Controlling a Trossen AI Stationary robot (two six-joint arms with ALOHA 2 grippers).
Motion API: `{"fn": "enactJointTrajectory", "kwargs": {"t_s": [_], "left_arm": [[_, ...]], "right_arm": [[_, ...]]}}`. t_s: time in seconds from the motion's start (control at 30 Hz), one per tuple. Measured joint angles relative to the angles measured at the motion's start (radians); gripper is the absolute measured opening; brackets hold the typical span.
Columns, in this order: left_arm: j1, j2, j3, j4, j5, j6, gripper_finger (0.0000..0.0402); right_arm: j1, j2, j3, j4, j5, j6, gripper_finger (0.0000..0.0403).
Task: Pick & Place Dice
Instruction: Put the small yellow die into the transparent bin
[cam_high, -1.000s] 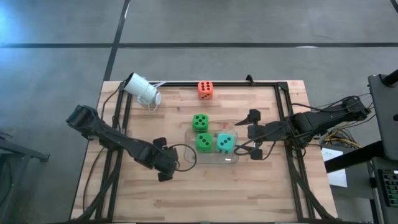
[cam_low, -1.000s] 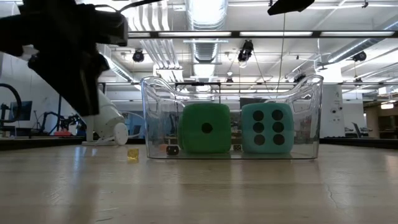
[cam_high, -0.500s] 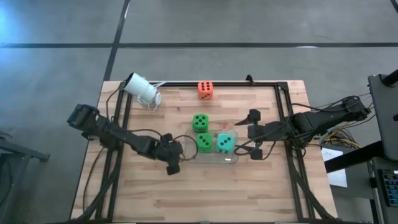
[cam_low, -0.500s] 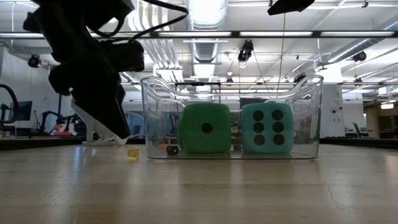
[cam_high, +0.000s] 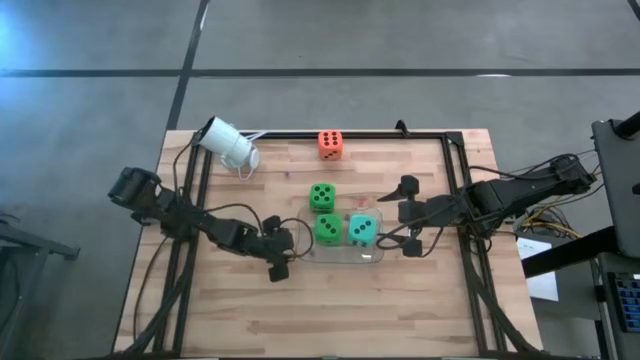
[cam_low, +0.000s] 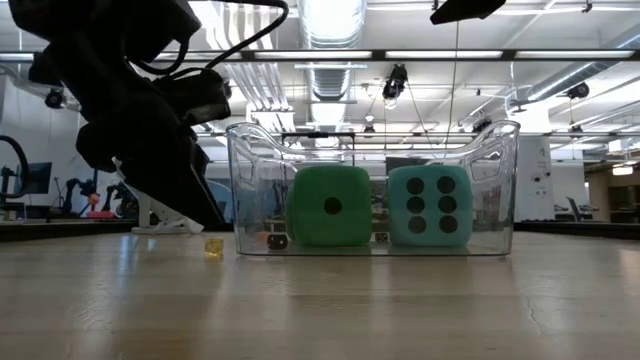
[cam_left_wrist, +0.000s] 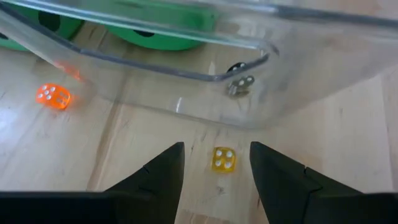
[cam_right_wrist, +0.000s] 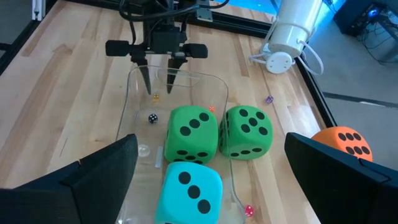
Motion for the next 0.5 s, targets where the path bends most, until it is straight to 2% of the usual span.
{"fn": "enactJointTrajectory", "kwargs": {"t_s": [0.5], "left_arm": [[0.002,0.001,-0.051,0.083,-0.004,0.004,0.0186]], "right_arm": [[0.0,0.0,0.0,0.0,0.0,0.0,0.04]]}}
